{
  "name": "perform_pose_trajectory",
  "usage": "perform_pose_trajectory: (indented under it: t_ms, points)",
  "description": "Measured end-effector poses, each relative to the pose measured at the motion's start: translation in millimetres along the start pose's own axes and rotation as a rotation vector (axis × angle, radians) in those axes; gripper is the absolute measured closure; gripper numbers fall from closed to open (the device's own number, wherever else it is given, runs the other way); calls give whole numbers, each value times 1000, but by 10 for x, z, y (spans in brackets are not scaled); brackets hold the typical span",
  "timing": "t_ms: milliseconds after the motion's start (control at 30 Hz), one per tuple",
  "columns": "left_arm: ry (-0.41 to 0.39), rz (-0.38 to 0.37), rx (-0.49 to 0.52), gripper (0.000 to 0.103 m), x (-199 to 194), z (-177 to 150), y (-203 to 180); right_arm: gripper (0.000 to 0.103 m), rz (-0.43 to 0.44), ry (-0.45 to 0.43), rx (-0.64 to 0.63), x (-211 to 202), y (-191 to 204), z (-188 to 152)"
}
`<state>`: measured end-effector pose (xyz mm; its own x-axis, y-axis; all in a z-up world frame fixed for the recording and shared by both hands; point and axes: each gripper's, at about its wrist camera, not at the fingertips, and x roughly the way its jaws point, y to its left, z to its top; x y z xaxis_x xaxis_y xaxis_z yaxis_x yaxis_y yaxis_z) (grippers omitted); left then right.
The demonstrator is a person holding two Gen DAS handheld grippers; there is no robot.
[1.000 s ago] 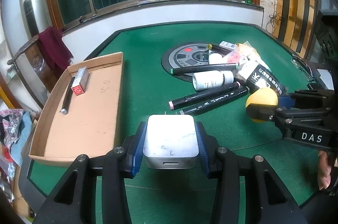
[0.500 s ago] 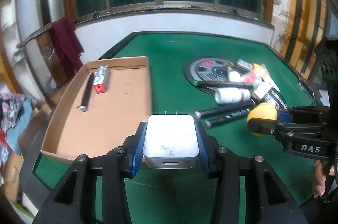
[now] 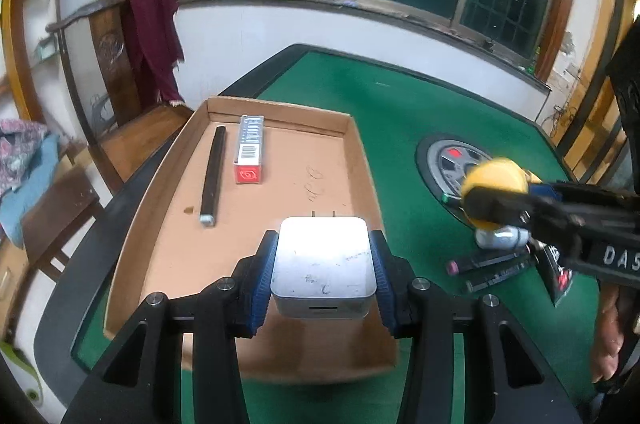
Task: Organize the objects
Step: 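Lower the charger block and tape roll into the tray and open both grippers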
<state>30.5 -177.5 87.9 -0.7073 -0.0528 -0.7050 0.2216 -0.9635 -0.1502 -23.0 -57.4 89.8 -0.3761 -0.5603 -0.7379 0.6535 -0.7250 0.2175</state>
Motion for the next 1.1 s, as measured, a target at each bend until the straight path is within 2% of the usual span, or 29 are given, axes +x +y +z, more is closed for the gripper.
perform_pose_trajectory:
  t_ms: [133,267,367,500,833,1100]
  points:
    - [43,-18,-54,64,210,180,150,73,-3,30,15,311,13,325]
    - [91,-33,-131,64,452,285,261,73,14,92,84,747,-63,583]
    - [107,-33,-149,64,590,331,280,73,39,141,139,1057,-116,718]
    - [132,-21,-155,64,735,358,304,73,13,185,159,1401,-148,824]
    - [132,-8,-177,64,949,341,388,73,25,232,189,1835,-228,1064]
    - [122,-11,-180,64,918,337,385,73,23,237,171,2001,-214,1134]
